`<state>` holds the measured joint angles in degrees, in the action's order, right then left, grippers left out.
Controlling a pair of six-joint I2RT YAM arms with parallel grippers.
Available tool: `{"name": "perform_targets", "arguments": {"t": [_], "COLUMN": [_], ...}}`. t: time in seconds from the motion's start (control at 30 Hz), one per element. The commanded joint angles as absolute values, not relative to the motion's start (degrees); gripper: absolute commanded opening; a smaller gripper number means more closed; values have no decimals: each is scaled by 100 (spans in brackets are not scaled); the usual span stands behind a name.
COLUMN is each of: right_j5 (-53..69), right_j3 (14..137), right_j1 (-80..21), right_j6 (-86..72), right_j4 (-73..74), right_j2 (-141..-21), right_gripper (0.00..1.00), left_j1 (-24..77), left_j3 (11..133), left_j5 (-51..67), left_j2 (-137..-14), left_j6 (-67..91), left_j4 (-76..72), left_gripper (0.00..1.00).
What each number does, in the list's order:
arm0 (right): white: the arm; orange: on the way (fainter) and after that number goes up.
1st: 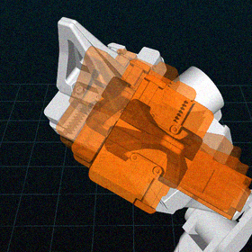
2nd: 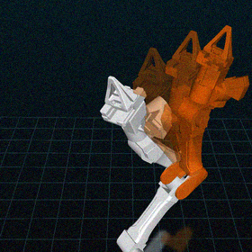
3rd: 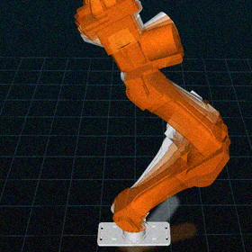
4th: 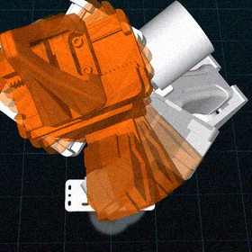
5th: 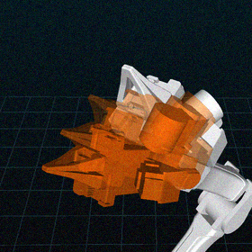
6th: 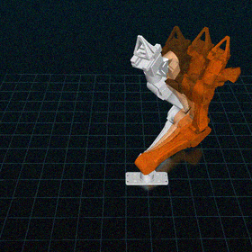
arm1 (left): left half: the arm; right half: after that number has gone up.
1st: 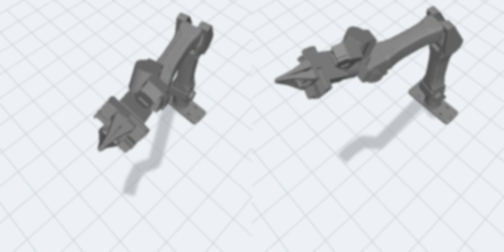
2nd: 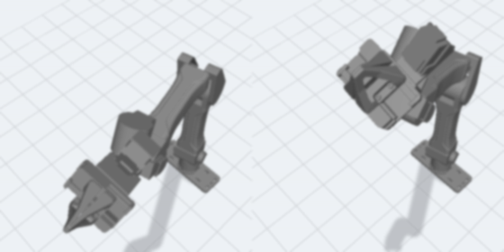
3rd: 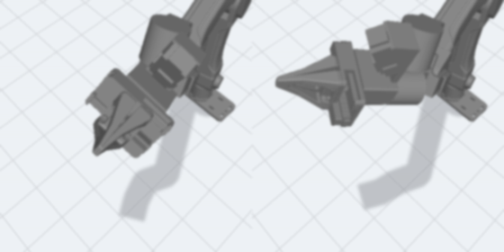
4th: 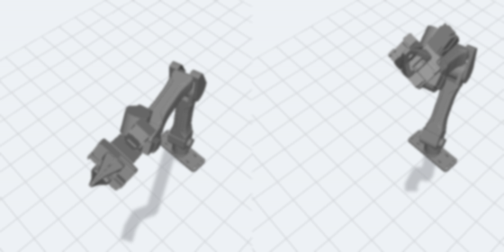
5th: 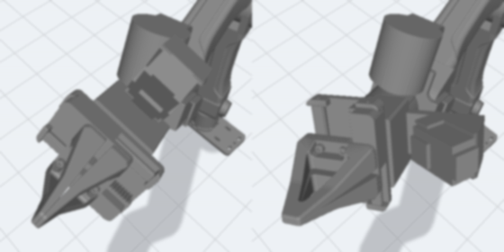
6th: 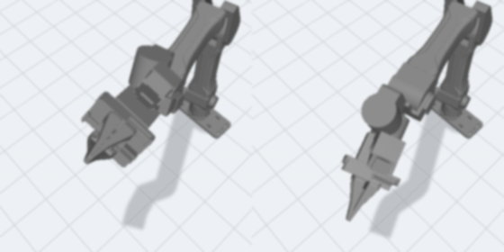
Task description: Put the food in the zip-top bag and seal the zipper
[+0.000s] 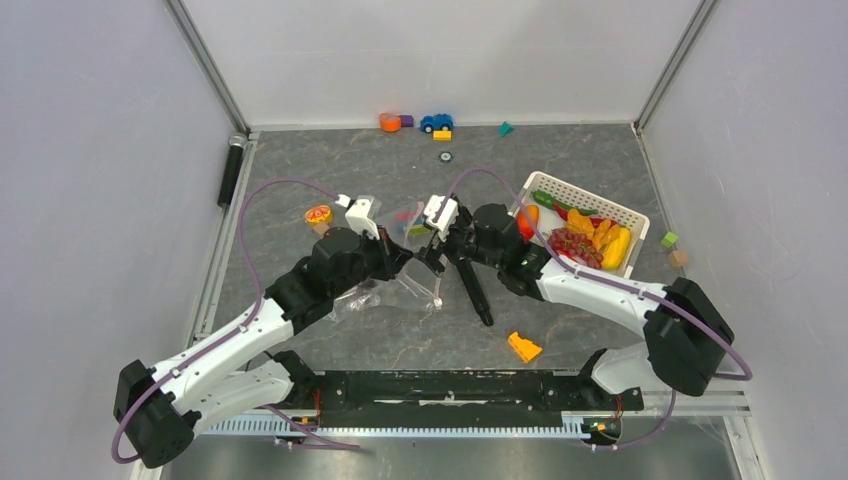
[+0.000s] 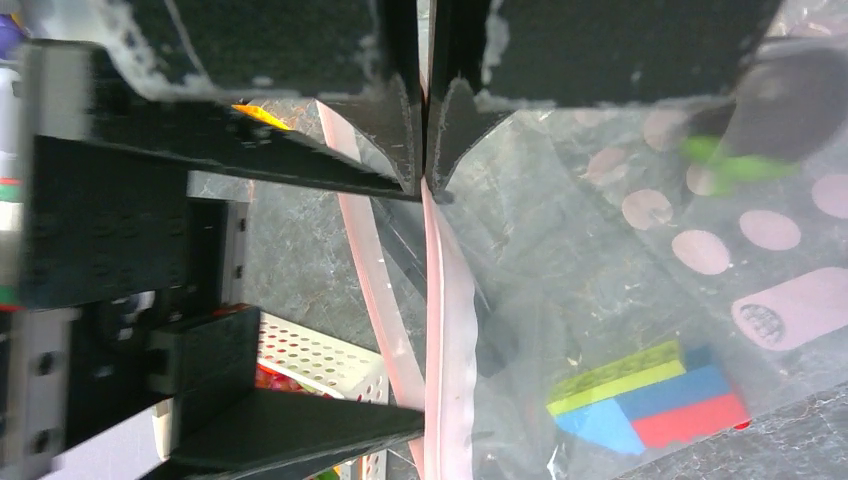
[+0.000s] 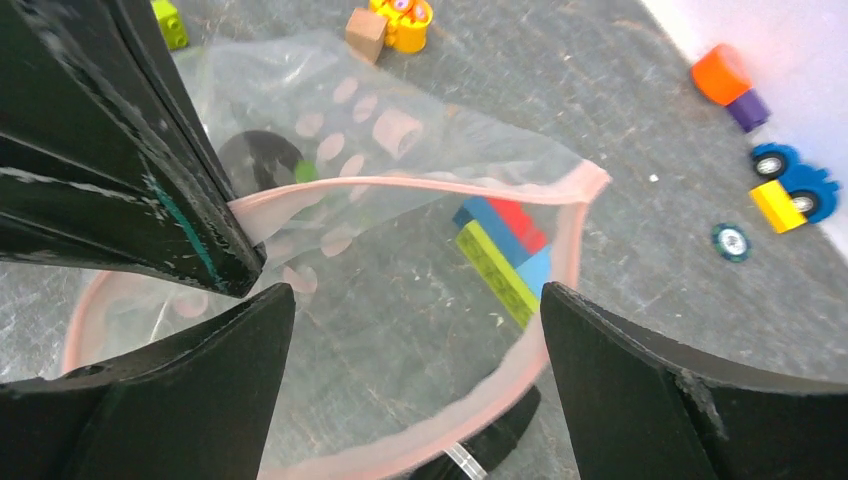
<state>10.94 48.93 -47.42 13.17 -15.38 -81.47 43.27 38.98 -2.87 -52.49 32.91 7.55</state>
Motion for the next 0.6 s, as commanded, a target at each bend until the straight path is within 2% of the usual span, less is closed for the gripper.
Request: {"name": "perform_targets", "arguments": {"t": [0.0,0.2,0.37,0.47,0.57], "right_j5": [624,-1261,-1127,-1631,-1337], "right_j3": [4784,4515,4434,4612,4812], "right_j1": [-4745,-4380,-2934,-2248,-1647], "right_j6": [1315,808,-594,-1078,-1427], "right_j4": [-1899,-1942,-1536,-831,-275], "right_j2": [-7462,-6932,-6880,-7185,-7585], "right_gripper": [98,98,98,98,98], "left_j1": [4346,4342,4350,4349,4346], "left_j3": [3898,3944,3961,3938,3950], "left_j5": [-445,-496,-477,-509,-483], "left_j2": [-5178,-5264,-5251,-5217,-5202], "left_j6": [3257,3265,3287,3313,3310], "left_j4": [562,634,668,658,659], "left_gripper": [2,2,2,2,2]}}
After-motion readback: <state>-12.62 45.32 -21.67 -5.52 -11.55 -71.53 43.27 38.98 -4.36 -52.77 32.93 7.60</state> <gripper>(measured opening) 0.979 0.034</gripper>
